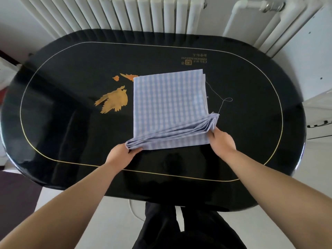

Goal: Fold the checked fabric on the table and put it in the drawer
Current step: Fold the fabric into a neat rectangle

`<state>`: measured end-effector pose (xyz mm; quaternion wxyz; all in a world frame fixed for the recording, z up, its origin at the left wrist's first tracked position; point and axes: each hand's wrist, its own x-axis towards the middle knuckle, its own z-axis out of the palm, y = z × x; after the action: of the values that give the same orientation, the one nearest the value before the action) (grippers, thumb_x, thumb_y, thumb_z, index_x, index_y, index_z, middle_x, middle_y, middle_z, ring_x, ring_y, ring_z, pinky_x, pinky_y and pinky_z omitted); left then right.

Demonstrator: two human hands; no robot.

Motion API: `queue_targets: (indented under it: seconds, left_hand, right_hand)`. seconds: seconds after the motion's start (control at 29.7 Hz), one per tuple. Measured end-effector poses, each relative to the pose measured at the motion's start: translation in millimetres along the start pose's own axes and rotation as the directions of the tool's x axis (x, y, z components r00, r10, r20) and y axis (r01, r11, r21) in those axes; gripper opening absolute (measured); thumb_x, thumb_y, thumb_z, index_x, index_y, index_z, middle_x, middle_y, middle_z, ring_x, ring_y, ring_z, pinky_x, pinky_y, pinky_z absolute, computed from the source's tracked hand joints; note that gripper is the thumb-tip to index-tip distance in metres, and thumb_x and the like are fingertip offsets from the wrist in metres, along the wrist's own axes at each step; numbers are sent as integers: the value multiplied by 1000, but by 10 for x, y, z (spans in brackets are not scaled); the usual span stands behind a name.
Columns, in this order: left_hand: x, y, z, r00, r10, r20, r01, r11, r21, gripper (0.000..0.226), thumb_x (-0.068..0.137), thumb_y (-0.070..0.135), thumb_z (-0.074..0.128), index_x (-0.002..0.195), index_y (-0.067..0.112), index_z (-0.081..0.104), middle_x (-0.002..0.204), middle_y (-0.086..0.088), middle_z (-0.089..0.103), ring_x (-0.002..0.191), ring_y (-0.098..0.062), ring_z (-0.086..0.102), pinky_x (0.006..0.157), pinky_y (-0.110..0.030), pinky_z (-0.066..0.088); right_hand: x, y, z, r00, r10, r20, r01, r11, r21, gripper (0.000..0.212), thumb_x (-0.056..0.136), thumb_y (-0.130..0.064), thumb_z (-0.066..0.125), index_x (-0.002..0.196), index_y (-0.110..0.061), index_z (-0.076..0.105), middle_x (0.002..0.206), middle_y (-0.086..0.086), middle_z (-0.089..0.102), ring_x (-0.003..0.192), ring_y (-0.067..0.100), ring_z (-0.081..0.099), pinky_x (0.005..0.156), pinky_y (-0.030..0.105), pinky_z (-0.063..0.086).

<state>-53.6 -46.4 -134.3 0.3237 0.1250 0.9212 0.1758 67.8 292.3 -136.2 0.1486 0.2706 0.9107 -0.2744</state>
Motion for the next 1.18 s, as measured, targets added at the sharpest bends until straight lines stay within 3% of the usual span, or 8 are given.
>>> queue_targets:
  seconds: [0.24, 0.44, 0.64, 0.94, 1.01, 1.08, 1.11, 1.18]
  left_hand:
    - [-76, 75, 229, 983, -153, -101, 152, 988, -18, 34, 97, 50, 34, 77, 24, 44, 71, 2, 58, 60, -15, 57, 48, -29, 36]
    - [-338, -44, 529, 972, -233, -36, 235, 971, 47, 42, 97, 51, 24, 81, 20, 48, 77, 3, 56, 68, -18, 53, 60, -33, 39]
    - [-451, -107, 572, 959, -280, 31, 280, 960, -4, 57, 95, 59, 20, 83, 18, 59, 77, 2, 62, 69, -16, 58, 56, -31, 39]
    - [-405, -161, 448, 924, -331, 192, 340, 940, -12, 63, 89, 67, 33, 68, 13, 59, 69, -4, 62, 62, -23, 61, 59, -30, 46]
    - [-418, -141, 441, 919, -338, 201, 347, 938, -6, 65, 88, 70, 30, 72, 14, 58, 72, -5, 64, 63, -21, 62, 53, -29, 43]
    - [-418, -111, 422, 913, -350, 209, 356, 934, 11, 64, 88, 71, 28, 73, 15, 56, 72, -6, 64, 62, -22, 62, 52, -28, 45]
    - [-408, -96, 412, 911, -353, 215, 356, 934, 25, 65, 89, 70, 28, 73, 13, 55, 72, -7, 64, 61, -23, 62, 53, -28, 47]
    - [-393, -78, 388, 906, -355, 230, 356, 934, 36, 66, 90, 67, 28, 76, 9, 56, 71, -10, 64, 60, -26, 63, 52, -28, 46]
  right_hand:
    - [-305, 77, 270, 981, 193, -6, -193, 980, -52, 45, 100, -44, 21, 111, -12, 50, 68, -4, 52, 61, 14, 52, 53, 32, 39]
    - [-923, 210, 572, 936, 350, 42, -351, 937, -3, 46, 100, -45, 20, 87, -15, 52, 69, -1, 56, 66, 17, 58, 63, 36, 51]
    - [-1155, 159, 630, 897, 422, 134, -402, 903, -150, 46, 100, -45, 21, 99, -15, 56, 74, -6, 51, 63, 9, 52, 53, 24, 42]
    - [-1384, 63, 667, 760, 640, 110, -647, 761, 40, 49, 93, -60, 28, 91, -20, 57, 78, -4, 62, 66, 12, 61, 52, 24, 46]
    - [-1489, 68, 738, 822, 552, -139, -552, 833, 39, 32, 94, -50, 41, 102, -21, 51, 87, -5, 61, 72, 12, 61, 55, 25, 48]
    - [-1530, -11, 804, 897, 172, -408, -239, 964, -118, 24, 90, -31, 54, 111, -19, 52, 107, 0, 58, 94, 20, 61, 78, 34, 52]
    - [-1513, -81, 817, 905, -60, -421, -43, 972, -232, 30, 88, -27, 56, 116, -19, 52, 116, 2, 55, 107, 26, 58, 91, 41, 48]
    - [-1414, -151, 846, 934, -329, -137, 245, 872, -423, 45, 92, -40, 45, 135, -27, 41, 145, -2, 40, 136, 32, 37, 110, 52, 29]
